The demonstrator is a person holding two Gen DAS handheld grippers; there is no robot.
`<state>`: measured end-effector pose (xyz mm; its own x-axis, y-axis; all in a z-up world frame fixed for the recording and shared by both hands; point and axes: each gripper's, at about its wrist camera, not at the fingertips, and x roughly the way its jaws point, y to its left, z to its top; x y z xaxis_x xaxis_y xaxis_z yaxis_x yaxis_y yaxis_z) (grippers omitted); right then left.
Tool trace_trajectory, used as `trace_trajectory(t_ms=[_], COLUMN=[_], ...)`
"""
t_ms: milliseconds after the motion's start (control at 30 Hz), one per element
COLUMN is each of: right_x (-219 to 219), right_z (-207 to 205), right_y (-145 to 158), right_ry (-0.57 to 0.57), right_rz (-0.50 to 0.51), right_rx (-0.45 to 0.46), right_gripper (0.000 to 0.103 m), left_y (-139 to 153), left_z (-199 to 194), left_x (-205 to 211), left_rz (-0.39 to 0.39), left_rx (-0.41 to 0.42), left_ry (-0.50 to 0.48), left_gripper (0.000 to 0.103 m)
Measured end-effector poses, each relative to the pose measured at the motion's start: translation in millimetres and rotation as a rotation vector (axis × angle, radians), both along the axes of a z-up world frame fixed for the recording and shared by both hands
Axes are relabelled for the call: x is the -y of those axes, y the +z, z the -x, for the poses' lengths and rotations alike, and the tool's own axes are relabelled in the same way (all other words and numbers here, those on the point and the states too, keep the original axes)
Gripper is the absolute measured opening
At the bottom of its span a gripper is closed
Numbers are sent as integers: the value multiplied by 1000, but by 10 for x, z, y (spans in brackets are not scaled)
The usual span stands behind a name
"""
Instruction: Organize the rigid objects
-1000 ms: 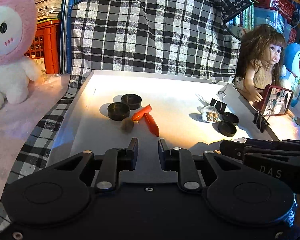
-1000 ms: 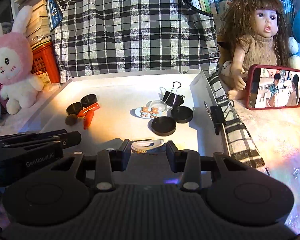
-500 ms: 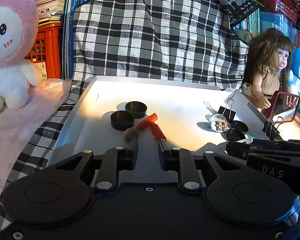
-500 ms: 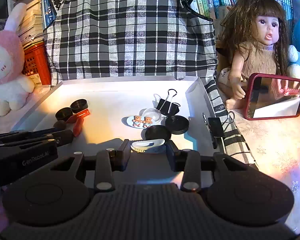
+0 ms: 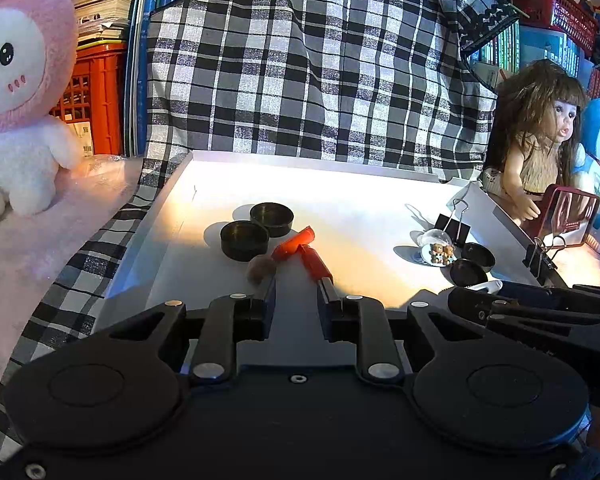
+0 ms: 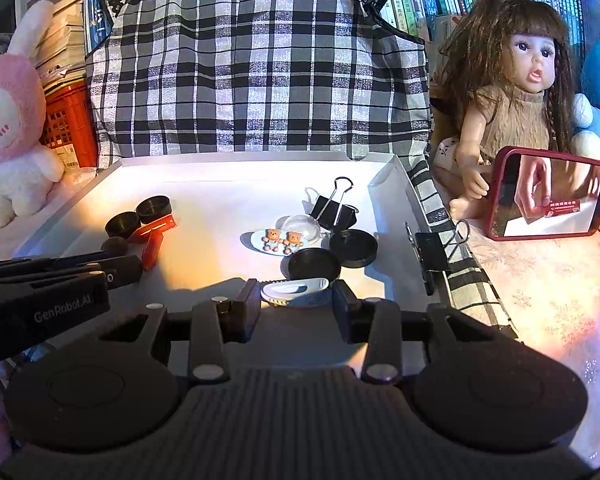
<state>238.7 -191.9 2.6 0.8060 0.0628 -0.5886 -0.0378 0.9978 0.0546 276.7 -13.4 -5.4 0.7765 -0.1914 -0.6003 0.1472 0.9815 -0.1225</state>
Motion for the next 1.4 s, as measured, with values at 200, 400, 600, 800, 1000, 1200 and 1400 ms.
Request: trace_trajectory(t_ms=[200,400,600,800,1000,1200,1400], right_x=[1,-7,16,52,84,115,118], right_z=[6,44,120,236,378,542,755], right_y=[0,21,47,135,239,308,351], right_ry=[-1,9,6,4,2,-5,2], right_rz=[1,5,-1,-14,-24,-20,-13], right_rx=[6,20,24,49,70,83,98], right_gripper=[55,66,70,81,86,88,94], left_y=[-4,10,37,142,285,390,461], left_z=[-2,29,108,216,374,566,796], left_x=[-14,19,-62,-116,-130,-178,-208], left_rz=[15,-10,15,30,11,22,16], left_rx=[0,10,4,12,39,48,57], left_ry=[-7,2,3,2,13,18,15], left_gripper=[25,53,60,70,82,85,87])
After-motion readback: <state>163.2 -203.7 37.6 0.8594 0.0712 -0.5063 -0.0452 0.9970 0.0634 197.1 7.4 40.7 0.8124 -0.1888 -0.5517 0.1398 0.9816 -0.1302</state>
